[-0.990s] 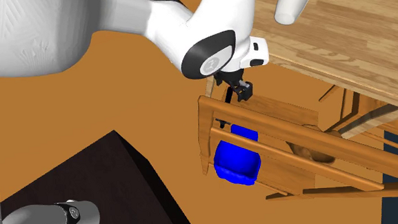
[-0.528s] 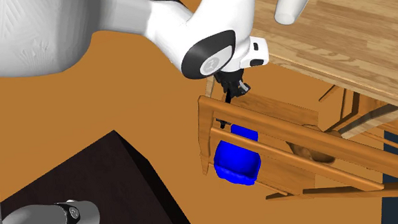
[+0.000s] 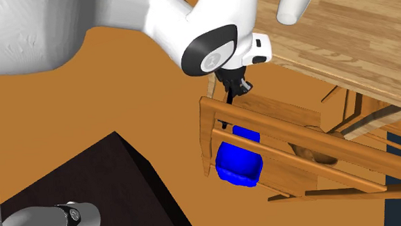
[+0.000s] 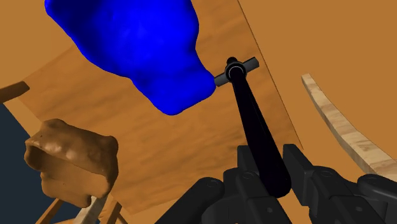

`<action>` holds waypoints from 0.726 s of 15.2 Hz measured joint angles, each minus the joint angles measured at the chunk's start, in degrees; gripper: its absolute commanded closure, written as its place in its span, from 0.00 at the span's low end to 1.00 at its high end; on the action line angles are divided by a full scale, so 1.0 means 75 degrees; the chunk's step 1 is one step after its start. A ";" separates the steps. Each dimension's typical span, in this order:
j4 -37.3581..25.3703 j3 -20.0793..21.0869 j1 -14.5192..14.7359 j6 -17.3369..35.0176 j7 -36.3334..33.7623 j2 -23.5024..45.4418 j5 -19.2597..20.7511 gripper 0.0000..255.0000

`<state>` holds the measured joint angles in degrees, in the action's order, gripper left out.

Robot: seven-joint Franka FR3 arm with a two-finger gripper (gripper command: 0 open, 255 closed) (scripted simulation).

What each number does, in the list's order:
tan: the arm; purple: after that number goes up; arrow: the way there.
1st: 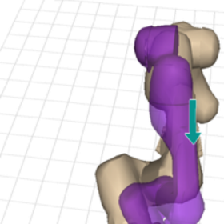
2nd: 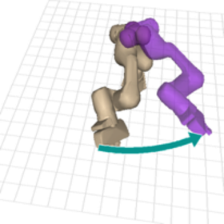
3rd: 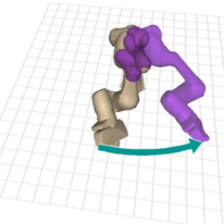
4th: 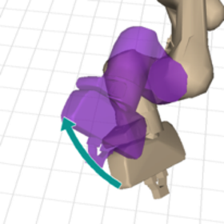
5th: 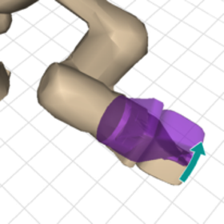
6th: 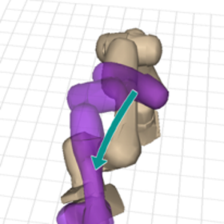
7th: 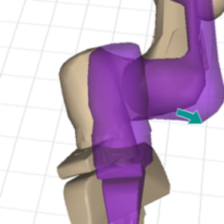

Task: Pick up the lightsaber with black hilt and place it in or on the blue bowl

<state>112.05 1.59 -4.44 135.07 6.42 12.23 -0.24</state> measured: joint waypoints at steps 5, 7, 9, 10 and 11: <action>-0.0296 -0.0004 -0.0013 -0.0475 0.0021 -0.0180 -0.0010 1.00; -0.0399 -0.0002 -0.0009 -0.0655 0.0012 -0.0258 -0.0009 1.00; -0.0531 -0.0001 -0.0009 -0.0847 0.0009 -0.0318 -0.0009 1.00; -0.0566 0.0001 -0.0007 -0.0937 0.0005 -0.0373 -0.0010 1.00; -0.0625 0.0000 -0.0010 -0.1030 0.0011 -0.0407 -0.0013 1.00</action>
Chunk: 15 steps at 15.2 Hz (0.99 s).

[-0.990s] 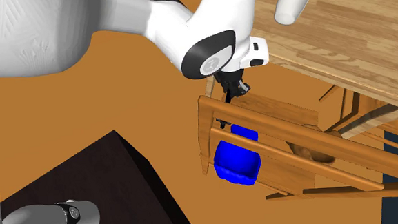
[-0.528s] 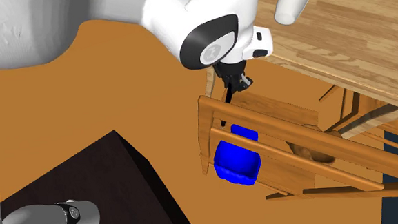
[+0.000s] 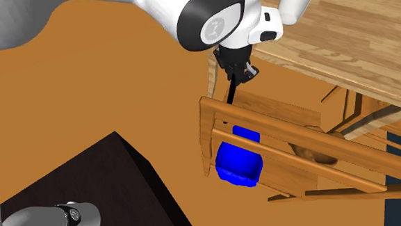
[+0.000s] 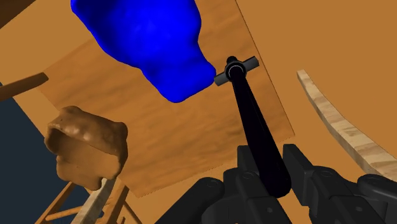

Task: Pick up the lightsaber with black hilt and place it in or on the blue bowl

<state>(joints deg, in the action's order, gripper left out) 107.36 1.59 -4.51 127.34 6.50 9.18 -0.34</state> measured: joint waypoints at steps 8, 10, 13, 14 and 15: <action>-0.0567 -0.0002 -0.0004 -0.0775 0.0002 -0.0207 -0.0004 1.00; -0.0749 0.0003 0.0002 -0.0994 -0.0012 -0.0245 -0.0001 1.00; -0.1033 0.0001 0.0000 -0.1294 -0.0010 -0.0262 -0.0001 1.00; -0.1074 0.0001 0.0000 -0.1370 -0.0010 -0.0295 -0.0001 1.00; -0.1180 -0.0004 -0.0007 -0.1471 0.0004 -0.0290 -0.0006 1.00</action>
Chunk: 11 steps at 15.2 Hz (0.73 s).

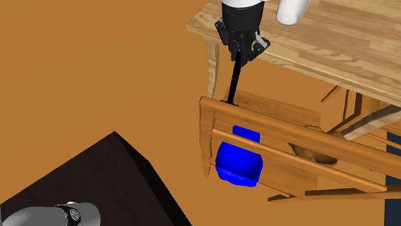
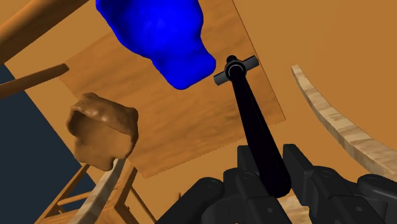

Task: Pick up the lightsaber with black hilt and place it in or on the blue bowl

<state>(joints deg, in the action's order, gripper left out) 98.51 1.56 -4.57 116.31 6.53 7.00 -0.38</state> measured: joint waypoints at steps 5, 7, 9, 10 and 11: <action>-0.0463 -0.0020 -0.0028 -0.0495 0.0048 -0.0031 -0.0013 1.00; -0.0808 -0.0099 -0.0137 -0.0818 0.0239 -0.0012 -0.0055 1.00; -0.0858 -0.0199 -0.0273 -0.1040 0.0482 -0.0176 -0.0115 1.00; -0.0852 -0.0262 -0.0354 -0.1128 0.0627 -0.0268 -0.0148 1.00; -0.1131 -0.0309 -0.0414 -0.1334 0.0733 -0.0195 -0.0173 1.00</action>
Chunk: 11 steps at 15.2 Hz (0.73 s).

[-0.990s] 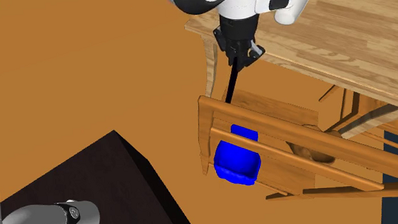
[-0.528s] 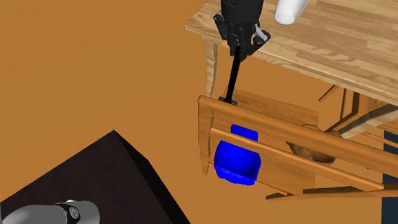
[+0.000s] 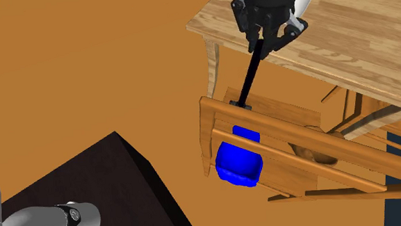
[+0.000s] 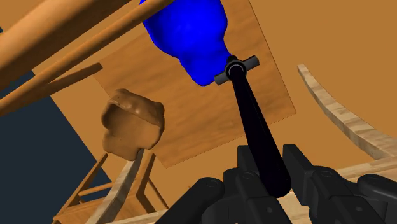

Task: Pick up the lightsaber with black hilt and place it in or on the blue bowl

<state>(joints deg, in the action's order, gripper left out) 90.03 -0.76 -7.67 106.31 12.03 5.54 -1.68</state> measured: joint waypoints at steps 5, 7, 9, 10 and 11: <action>-0.1043 -0.0297 -0.0387 -0.0983 0.0659 0.0082 -0.0150 1.00; -0.1582 -0.0425 -0.0562 -0.1421 0.0940 0.0201 -0.0226 1.00; -0.2099 -0.0553 -0.0745 -0.1820 0.1217 0.0335 -0.0306 1.00; -0.2140 -0.0581 -0.0787 -0.1839 0.1286 0.0364 -0.0324 1.00; -0.2042 -0.0590 -0.0799 -0.1780 0.1313 0.0331 -0.0326 1.00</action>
<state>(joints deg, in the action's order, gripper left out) 74.71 -5.18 -13.66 92.96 21.88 8.02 -4.12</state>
